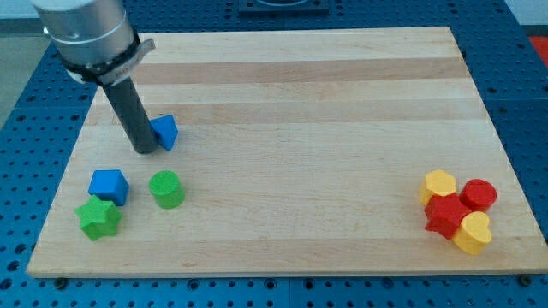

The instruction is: Slide the blue triangle diagonal to the green circle

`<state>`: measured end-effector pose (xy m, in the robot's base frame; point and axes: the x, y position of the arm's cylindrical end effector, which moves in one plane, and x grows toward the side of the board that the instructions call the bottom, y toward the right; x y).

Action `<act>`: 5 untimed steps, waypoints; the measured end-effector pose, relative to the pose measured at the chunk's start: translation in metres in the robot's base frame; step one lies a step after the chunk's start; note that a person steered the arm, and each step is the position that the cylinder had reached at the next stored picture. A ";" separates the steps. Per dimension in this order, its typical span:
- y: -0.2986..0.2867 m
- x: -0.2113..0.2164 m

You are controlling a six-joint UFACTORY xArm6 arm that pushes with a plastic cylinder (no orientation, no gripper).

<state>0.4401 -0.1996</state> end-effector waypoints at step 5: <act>0.156 -0.046</act>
<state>0.3939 -0.0441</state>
